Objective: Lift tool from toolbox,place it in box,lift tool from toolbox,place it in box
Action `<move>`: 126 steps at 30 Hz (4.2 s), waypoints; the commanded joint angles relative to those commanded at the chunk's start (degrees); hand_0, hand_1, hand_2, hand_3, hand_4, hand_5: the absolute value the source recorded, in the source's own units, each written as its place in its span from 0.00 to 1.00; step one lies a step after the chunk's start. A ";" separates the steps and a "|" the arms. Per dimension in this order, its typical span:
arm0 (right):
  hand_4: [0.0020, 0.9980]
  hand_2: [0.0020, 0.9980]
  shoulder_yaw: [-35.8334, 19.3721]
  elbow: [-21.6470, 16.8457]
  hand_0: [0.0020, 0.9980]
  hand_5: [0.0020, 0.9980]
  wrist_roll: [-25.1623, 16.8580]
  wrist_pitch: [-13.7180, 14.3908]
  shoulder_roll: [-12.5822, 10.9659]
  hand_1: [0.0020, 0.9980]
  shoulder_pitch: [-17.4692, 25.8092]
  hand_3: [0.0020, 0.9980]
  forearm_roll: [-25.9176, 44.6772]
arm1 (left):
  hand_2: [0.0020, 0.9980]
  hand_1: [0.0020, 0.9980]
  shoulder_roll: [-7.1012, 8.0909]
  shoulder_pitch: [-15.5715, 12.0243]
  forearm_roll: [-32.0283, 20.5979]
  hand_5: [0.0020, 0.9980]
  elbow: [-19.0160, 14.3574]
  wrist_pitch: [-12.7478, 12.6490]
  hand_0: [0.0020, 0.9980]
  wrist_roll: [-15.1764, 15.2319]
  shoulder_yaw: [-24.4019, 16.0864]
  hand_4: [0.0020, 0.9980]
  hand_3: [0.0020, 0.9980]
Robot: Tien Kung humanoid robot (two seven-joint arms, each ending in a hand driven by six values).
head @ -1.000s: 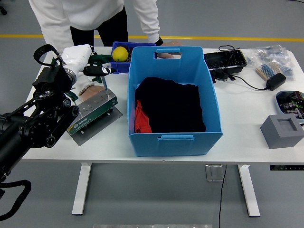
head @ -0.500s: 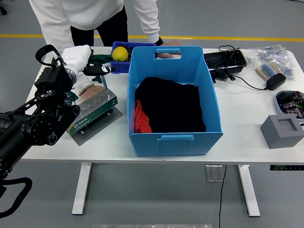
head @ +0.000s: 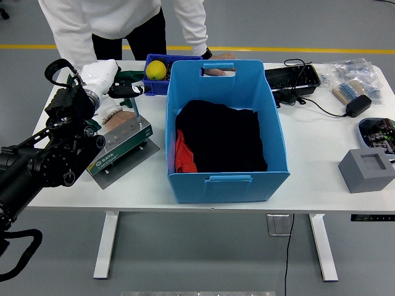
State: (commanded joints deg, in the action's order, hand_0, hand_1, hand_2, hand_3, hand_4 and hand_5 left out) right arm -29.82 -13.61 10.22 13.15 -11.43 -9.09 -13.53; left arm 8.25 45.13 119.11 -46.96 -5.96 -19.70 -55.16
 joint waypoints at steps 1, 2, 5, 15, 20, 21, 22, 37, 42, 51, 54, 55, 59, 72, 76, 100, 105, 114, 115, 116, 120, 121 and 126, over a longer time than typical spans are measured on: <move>0.79 0.70 0.00 0.00 0.65 0.68 0.00 0.00 0.00 0.63 -0.02 0.56 -0.01 | 0.13 0.08 -0.01 0.04 -0.21 0.81 0.16 -0.13 0.16 0.02 0.03 1.00 0.22; 0.79 0.70 -0.01 0.00 0.65 0.68 0.01 0.01 0.00 0.63 -0.03 0.56 -0.03 | 0.08 0.03 -0.03 0.09 -0.38 0.81 0.34 -0.26 0.12 0.04 0.08 1.00 0.15; 0.79 0.70 -0.05 0.00 0.65 0.68 0.05 0.00 -0.02 0.63 -0.09 0.56 -0.12 | 0.08 0.03 -0.05 0.18 -0.66 0.81 0.74 -0.64 0.12 0.05 0.15 1.00 0.15; 0.79 0.70 -0.05 0.00 0.65 0.68 0.09 0.03 0.02 0.63 -0.07 0.56 -0.14 | 0.03 0.00 0.15 0.44 -0.97 0.74 0.81 -1.68 0.10 0.34 0.98 1.00 0.07; 0.79 0.70 -0.04 0.00 0.65 0.68 0.08 0.04 0.01 0.63 -0.02 0.56 -0.06 | 0.02 0.00 0.62 0.74 -1.41 0.69 0.39 -2.09 0.10 0.97 1.55 0.87 0.05; 0.79 0.70 -0.05 0.00 0.65 0.68 0.08 0.04 0.00 0.63 -0.02 0.56 -0.06 | 0.02 0.00 0.71 0.82 -1.52 0.69 0.34 -2.16 0.10 1.11 1.68 0.87 0.05; 0.79 0.70 -0.05 0.00 0.65 0.68 0.08 0.04 0.00 0.63 0.00 0.56 -0.06 | 0.02 0.00 0.85 0.95 -1.62 0.69 0.28 -2.17 0.10 1.22 1.89 0.87 0.05; 0.79 0.70 -0.59 0.05 0.65 0.69 0.32 -0.01 -0.07 0.63 0.29 0.56 -0.83 | 0.02 0.00 2.89 3.37 -3.01 0.62 -0.46 -0.73 0.10 1.77 5.14 0.77 0.05; 0.79 0.70 -0.85 0.04 0.65 0.68 0.43 0.00 -0.07 0.63 0.57 0.56 -1.20 | 0.02 0.00 3.77 4.50 -3.33 0.61 -0.79 -0.28 0.10 1.82 6.77 0.76 0.05; 0.79 0.70 -1.29 -0.01 0.65 0.69 0.68 0.05 -0.03 0.63 0.85 0.56 -1.91 | 0.02 0.00 5.48 7.13 -3.46 0.58 -1.40 -0.16 0.09 2.64 10.76 0.73 0.06; 0.79 0.70 -1.43 -0.02 0.65 0.69 0.74 0.11 -0.01 0.63 0.91 0.56 -2.11 | 0.02 0.00 6.28 8.26 -3.46 0.58 -1.91 -0.29 0.09 3.54 11.79 0.73 0.06; 0.79 0.70 -1.47 -0.03 0.65 0.69 0.76 0.11 -0.01 0.63 0.91 0.56 -2.17 | 0.02 0.00 6.49 8.53 -3.46 0.58 -2.03 -0.37 0.09 3.78 12.03 0.73 0.06; 0.79 0.70 -1.47 -0.04 0.65 0.69 0.77 0.17 0.02 0.63 0.98 0.56 -2.11 | 0.01 0.00 7.36 9.64 -3.51 0.57 -2.53 -0.70 0.09 4.91 13.00 0.72 0.06; 0.79 0.70 -1.11 0.03 0.65 0.69 0.61 0.03 -0.13 0.63 0.72 0.56 -1.44 | 0.01 0.00 10.15 12.13 -1.96 0.56 -6.42 -0.39 0.09 6.01 12.98 0.71 0.06; 0.79 0.70 -1.20 0.06 0.65 0.69 0.66 0.01 -0.14 0.63 0.67 0.56 -1.56 | 0.01 0.00 11.16 12.74 -1.03 0.56 -8.02 -0.26 0.08 5.90 12.19 0.71 0.06; 0.79 0.70 -1.37 -0.12 0.65 0.69 0.71 0.37 -0.10 0.63 0.47 0.56 -1.79 | 0.01 0.00 6.85 15.72 -7.13 0.56 -28.62 -1.63 0.08 6.20 17.35 0.70 0.06; 0.79 0.70 -1.41 -0.12 0.65 0.69 0.80 0.30 -0.24 0.63 -0.05 0.56 -2.08 | 0.01 0.00 3.45 16.02 -9.19 0.56 -27.08 -3.36 0.09 10.19 22.94 0.70 0.06; 0.79 0.70 -0.89 -0.06 0.65 0.69 0.61 0.06 -0.62 0.63 -0.79 0.56 -1.77 | 0.01 0.00 0.10 16.50 -10.26 0.56 -20.80 -2.79 0.09 14.85 29.80 0.70 0.06; 0.79 0.70 -0.94 -0.06 0.65 0.69 0.61 0.08 -0.65 0.63 -0.81 0.56 -1.84 | 0.01 0.00 -0.13 16.75 -10.51 0.56 -19.91 -2.46 0.09 15.05 30.55 0.70 0.06; 0.79 0.70 -0.90 -0.05 0.65 0.69 0.58 0.08 -0.68 0.63 -0.79 0.56 -1.83 | 0.01 0.00 -0.37 16.98 -10.50 0.56 -19.01 -2.25 0.09 15.13 31.19 0.70 0.06; 0.79 0.70 -1.09 -0.06 0.65 0.69 0.69 0.08 -0.77 0.63 -0.74 0.56 -2.41 | 0.01 0.00 -1.91 17.95 -10.81 0.55 -13.87 -0.59 0.09 15.08 33.39 0.69 0.06; 0.79 0.70 -1.11 -0.07 0.65 0.69 0.72 0.07 -0.79 0.63 -0.76 0.56 -2.52 | 0.01 0.00 -2.10 18.02 -10.93 0.55 -13.03 -0.35 0.09 15.08 33.59 0.69 0.06; 0.79 0.70 -1.32 -0.09 0.65 0.69 0.84 0.02 -0.92 0.63 -0.84 0.56 -3.25 | 0.04 0.00 -3.20 18.44 -11.93 0.53 -8.70 3.96 0.11 14.16 34.74 0.69 0.09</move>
State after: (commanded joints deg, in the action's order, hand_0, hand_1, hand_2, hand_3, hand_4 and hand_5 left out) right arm -31.14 -13.70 11.07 13.17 -12.35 -9.93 -16.78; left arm 5.05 63.57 107.18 -55.66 -2.01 -5.54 -20.42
